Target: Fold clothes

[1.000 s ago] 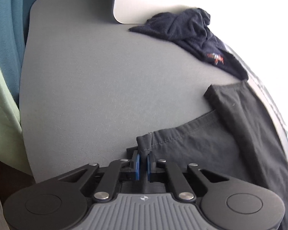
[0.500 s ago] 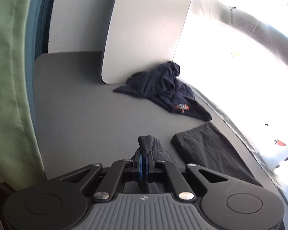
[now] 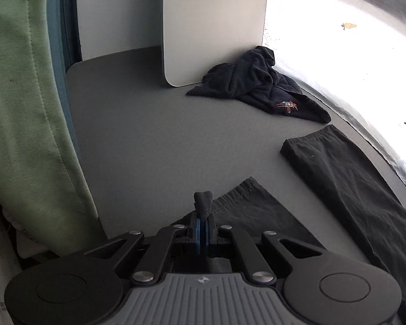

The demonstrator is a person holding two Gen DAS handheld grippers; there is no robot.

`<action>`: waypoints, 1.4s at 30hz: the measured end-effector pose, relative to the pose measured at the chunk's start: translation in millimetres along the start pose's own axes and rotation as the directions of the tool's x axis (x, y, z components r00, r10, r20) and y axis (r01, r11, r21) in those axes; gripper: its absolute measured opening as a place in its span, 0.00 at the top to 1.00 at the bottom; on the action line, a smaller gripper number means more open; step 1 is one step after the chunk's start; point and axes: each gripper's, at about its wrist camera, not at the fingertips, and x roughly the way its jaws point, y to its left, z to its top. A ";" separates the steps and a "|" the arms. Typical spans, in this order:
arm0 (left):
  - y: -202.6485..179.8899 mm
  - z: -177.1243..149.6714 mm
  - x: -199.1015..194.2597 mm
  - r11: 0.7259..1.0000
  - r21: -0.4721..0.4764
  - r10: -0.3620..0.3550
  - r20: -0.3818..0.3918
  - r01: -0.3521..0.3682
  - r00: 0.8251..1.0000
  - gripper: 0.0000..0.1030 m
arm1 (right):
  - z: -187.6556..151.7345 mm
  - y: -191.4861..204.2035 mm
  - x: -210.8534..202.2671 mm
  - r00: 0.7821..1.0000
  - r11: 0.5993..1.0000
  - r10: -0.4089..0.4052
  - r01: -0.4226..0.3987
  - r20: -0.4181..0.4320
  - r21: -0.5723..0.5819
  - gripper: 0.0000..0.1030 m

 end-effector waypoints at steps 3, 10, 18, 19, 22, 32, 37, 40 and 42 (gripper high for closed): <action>-6.1 0.8 4.5 1.000 0.010 -0.006 -0.012 0.006 1.000 0.96 | 0.8 0.9 1.3 1.000 1.000 -0.008 0.008 0.001 0.012 0.96; -20.2 5.5 19.1 0.999 0.031 -0.012 -0.048 0.013 0.999 0.96 | 1.5 7.2 4.9 1.000 0.999 -0.031 0.031 0.005 0.014 0.96; -40.7 21.7 40.1 0.998 0.032 -0.048 -0.082 0.050 0.996 0.96 | 7.2 35.8 17.8 0.999 0.998 -0.033 0.034 0.012 -0.046 0.96; -44.6 24.4 42.7 0.998 0.033 -0.058 -0.085 0.061 0.995 0.96 | 8.3 40.6 18.9 0.999 0.998 -0.029 0.030 0.017 -0.053 0.96; -57.3 35.7 48.4 0.995 0.018 -0.098 -0.081 0.100 0.992 0.96 | 12.2 58.2 22.2 0.999 0.998 -0.009 0.011 0.038 -0.063 0.96; -107.6 94.4 55.8 0.984 -0.014 -0.177 0.022 0.178 0.984 0.96 | 38.3 102.0 37.9 0.992 1.000 0.006 -0.009 0.123 0.020 0.96; -143.1 124.7 72.9 0.982 -0.025 -0.188 0.056 0.189 0.981 0.96 | 57.5 115.2 52.0 0.986 0.995 -0.004 -0.013 0.167 0.096 0.96; -173.1 135.6 83.2 0.980 -0.007 -0.200 0.076 0.201 0.977 0.96 | 64.0 131.5 72.4 0.987 0.997 -0.012 -0.001 0.161 0.077 0.96; -194.0 141.5 91.4 0.979 0.004 -0.201 0.083 0.201 0.976 0.96 | 66.8 146.0 88.3 0.988 0.999 -0.015 0.008 0.152 0.052 0.96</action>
